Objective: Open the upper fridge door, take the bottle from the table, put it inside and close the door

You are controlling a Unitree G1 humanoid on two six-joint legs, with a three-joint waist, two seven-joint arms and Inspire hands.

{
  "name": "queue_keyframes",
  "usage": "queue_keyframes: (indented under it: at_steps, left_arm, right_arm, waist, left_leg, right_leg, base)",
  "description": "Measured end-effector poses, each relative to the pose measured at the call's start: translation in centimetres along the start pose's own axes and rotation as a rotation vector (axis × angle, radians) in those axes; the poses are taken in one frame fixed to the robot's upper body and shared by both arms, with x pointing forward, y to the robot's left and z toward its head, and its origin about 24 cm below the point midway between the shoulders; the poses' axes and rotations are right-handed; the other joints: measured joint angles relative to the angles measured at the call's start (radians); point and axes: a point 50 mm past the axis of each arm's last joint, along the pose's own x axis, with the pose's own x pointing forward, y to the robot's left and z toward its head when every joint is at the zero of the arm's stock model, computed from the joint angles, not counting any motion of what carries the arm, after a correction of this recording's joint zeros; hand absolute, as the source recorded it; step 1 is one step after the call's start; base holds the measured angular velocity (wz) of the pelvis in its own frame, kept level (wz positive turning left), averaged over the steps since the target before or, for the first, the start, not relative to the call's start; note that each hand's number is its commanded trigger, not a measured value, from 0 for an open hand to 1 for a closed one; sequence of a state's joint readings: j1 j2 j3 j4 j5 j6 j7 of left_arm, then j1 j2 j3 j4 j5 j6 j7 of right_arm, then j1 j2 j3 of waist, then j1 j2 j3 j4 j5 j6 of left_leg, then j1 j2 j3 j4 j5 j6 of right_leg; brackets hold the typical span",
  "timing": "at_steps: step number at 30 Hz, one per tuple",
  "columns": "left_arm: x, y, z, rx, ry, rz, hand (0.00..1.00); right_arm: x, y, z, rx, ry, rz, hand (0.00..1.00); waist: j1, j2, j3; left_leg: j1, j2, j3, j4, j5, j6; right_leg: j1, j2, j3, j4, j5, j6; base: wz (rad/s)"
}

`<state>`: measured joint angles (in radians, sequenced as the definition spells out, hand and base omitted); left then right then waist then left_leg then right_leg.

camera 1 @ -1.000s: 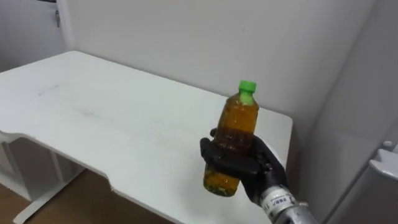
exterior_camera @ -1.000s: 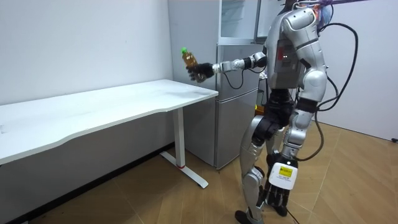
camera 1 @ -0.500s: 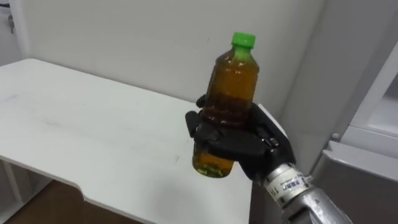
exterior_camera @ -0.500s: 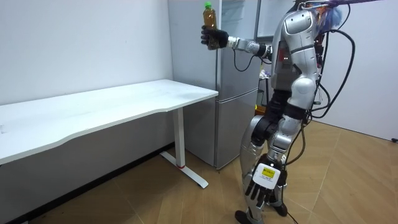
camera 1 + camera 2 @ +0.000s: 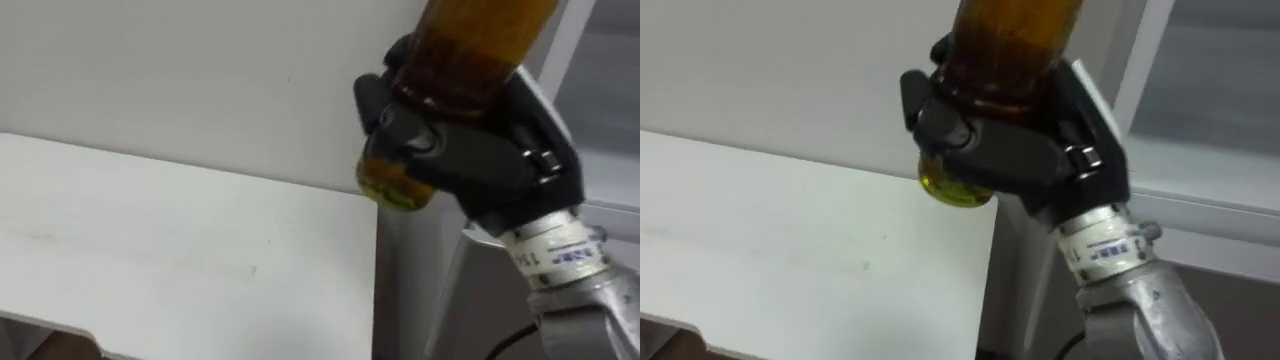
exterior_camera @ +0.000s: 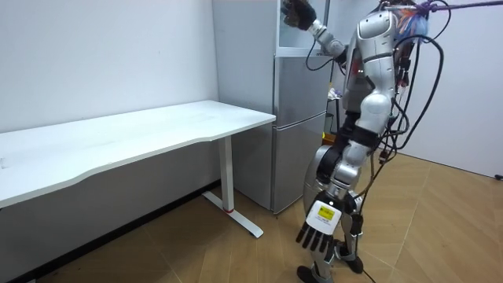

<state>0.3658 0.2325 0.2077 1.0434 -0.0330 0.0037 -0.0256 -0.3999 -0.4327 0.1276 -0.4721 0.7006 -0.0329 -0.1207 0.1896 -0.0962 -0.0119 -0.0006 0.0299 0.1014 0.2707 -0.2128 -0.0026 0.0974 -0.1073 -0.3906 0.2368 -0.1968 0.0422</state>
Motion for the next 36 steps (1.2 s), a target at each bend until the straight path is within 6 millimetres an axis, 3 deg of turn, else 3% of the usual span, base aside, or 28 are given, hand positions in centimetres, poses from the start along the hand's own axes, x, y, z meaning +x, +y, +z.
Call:
queue_keyframes:
  at_steps: [5, 8, 13, 23, 28, 33, 36]
  left_arm:
    - [0.0, -0.2, -0.2, -0.010, 0.007, -0.003, 0.00]
    - [0.0, -0.4, -0.3, -0.014, 0.009, -0.008, 0.00]
    - [0.0, -0.6, -0.4, -0.021, 0.012, -0.014, 0.00]
    - [-0.2, -0.6, -1.8, -0.061, 0.066, -0.007, 0.00]
    - [-0.2, -0.7, -2.1, -0.062, 0.080, -0.009, 0.00]
    - [-0.2, -0.6, -2.1, -0.063, 0.081, -0.004, 0.00]
    - [-0.2, -0.6, -2.1, -0.067, 0.078, -0.001, 0.00]
  right_arm:
    - [-0.6, -0.9, 0.9, -0.050, -0.009, -0.011, 1.00]
    - [-1.1, -1.9, 1.1, -0.066, -0.008, -0.063, 1.00]
    - [-2.1, -3.3, 1.4, -0.095, -0.005, -0.142, 1.00]
    - [-2.7, -6.2, 4.0, -0.192, -0.093, -0.294, 1.00]
    - [-2.8, -6.6, 4.0, -0.215, -0.098, -0.341, 1.00]
    - [-3.0, -7.7, 3.7, -0.198, -0.078, -0.408, 1.00]
    - [-3.2, -8.9, 2.8, -0.151, -0.026, -0.448, 1.00]
  waist:
    - [-0.045, -0.013, 0.0041]
    - [-0.055, -0.020, 0.0079]
    - [-0.076, -0.018, 0.0086]
    - [-0.130, -0.016, 0.0056]
    - [-0.135, -0.021, 0.0074]
    - [-0.130, -0.046, 0.0157]
    - [-0.127, -0.061, 0.0067]
  left_leg:
    - [0.034, 0.005, 0.015, -0.018, 0.000, -0.003]
    - [0.037, 0.008, 0.026, -0.018, -0.001, -0.004]
    - [0.037, 0.010, 0.035, -0.017, -0.003, -0.004]
    - [0.033, 0.010, 0.038, -0.022, -0.002, -0.004]
    - [0.048, 0.012, 0.042, -0.034, -0.003, -0.006]
    - [0.048, 0.012, 0.042, -0.032, -0.002, -0.006]
    - [0.042, 0.011, 0.040, -0.029, -0.003, -0.007]
  right_leg:
    - [0.019, 0.004, 0.015, -0.002, 0.000, 0.000]
    - [0.018, 0.006, 0.026, -0.002, 0.000, 0.000]
    - [0.013, 0.006, 0.032, -0.001, 0.000, 0.000]
    - [0.012, 0.010, 0.032, -0.015, 0.001, -0.002]
    - [0.019, 0.012, 0.035, -0.017, 0.001, -0.002]
    - [0.017, 0.012, 0.035, -0.017, 0.001, -0.002]
    - [0.013, 0.012, 0.035, -0.017, 0.001, -0.002]
  base:
    - [-0.11]
    - [-0.09]
    - [-0.05]
    - [0.00]
    - [-0.03]
    - [0.00]
    - [0.01]
